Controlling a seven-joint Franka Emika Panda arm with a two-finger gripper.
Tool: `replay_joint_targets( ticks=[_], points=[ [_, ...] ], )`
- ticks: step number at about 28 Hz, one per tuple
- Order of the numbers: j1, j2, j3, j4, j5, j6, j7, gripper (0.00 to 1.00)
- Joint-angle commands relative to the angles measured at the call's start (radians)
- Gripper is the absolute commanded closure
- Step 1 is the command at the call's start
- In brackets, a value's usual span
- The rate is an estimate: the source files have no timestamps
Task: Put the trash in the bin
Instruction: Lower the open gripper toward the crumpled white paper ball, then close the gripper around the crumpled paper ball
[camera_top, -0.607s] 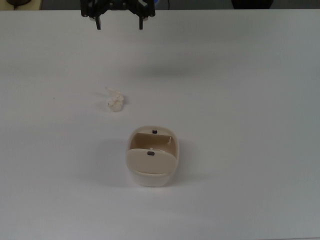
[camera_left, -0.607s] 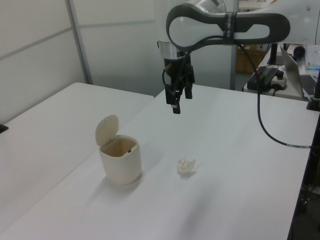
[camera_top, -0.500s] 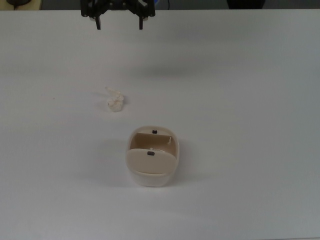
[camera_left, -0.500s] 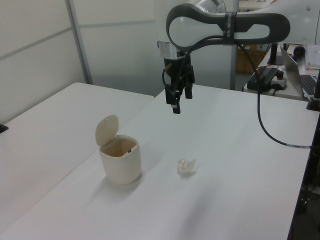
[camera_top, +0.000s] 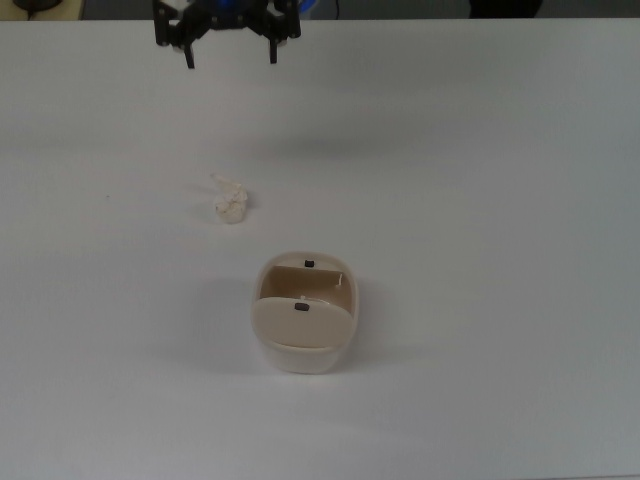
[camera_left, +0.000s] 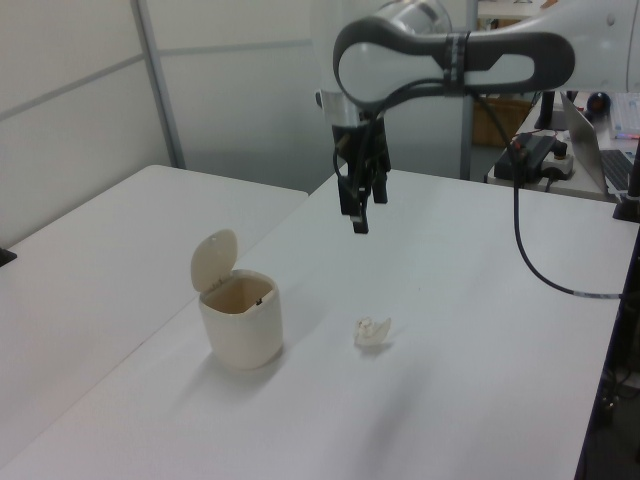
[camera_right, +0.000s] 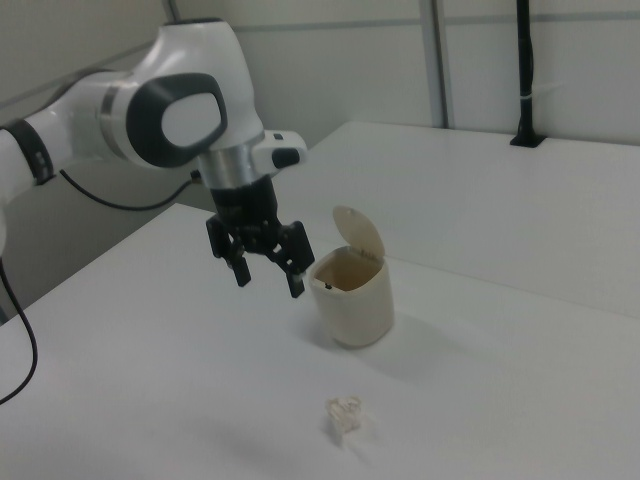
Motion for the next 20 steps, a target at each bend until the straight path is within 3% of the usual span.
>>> replay_joint_targets(
  ticks=[1, 7, 15, 20],
  points=[
    [-0.009, 0.004, -0.006, -0.164, 0.001, 0.192, -0.062, 0.0],
    [-0.013, 0.07, -0.006, -0.28, -0.001, 0.406, -0.063, 0.0],
    [-0.039, 0.181, -0.006, -0.286, -0.004, 0.497, -0.063, 0.0],
    [-0.053, 0.222, -0.006, -0.286, -0.041, 0.523, -0.063, 0.0]
  ],
)
